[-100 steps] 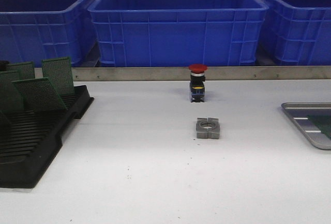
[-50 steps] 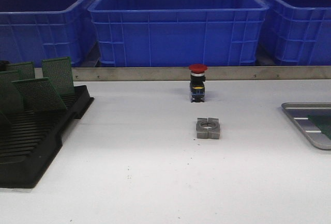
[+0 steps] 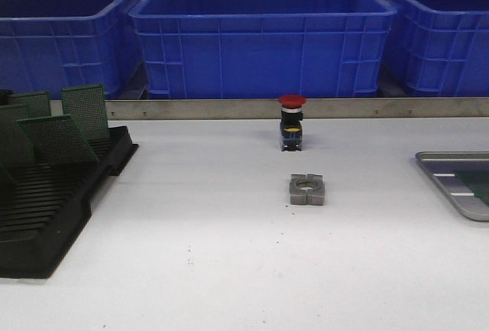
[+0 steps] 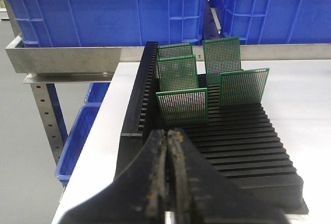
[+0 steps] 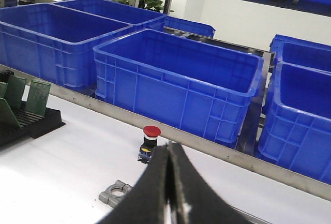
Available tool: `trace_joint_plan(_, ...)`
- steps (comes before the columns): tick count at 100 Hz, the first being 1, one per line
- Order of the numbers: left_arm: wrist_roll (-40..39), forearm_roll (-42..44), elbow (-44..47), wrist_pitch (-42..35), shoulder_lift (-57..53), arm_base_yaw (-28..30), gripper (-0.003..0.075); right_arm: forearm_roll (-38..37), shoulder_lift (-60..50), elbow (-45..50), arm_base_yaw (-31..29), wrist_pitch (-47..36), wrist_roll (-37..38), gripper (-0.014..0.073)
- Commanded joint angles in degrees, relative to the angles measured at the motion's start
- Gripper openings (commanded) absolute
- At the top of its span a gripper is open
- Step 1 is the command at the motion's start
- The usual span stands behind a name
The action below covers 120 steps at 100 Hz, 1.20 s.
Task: Place circuit board on tray
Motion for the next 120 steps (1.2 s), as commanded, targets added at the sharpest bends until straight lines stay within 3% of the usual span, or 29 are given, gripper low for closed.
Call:
trace_joint_plan(1, -0.4, 0.0, 1.5, -4.2, -1.9, 0.0, -0.0017, 1.2, -0.6, -1.5, 0.2, -2.9, -0.6, -0.006)
trace_joint_plan(101, -0.4, 0.0, 1.5, -4.2, -1.9, 0.0, -0.0017, 1.1, -0.6, -1.2, 0.0, -5.3, -0.5, -0.006)
trace_joint_plan(109, -0.4, 0.0, 1.5, -4.2, -1.9, 0.0, -0.0017, -3.5, -0.6, -0.2, -0.6, -10.6, 0.6, -0.006)
trace_joint_plan(120, -0.4, 0.0, 1.5, -4.2, -1.9, 0.0, -0.0017, -16.0, -0.6, 1.4, -2.3, -15.6, 12.1, -0.006)
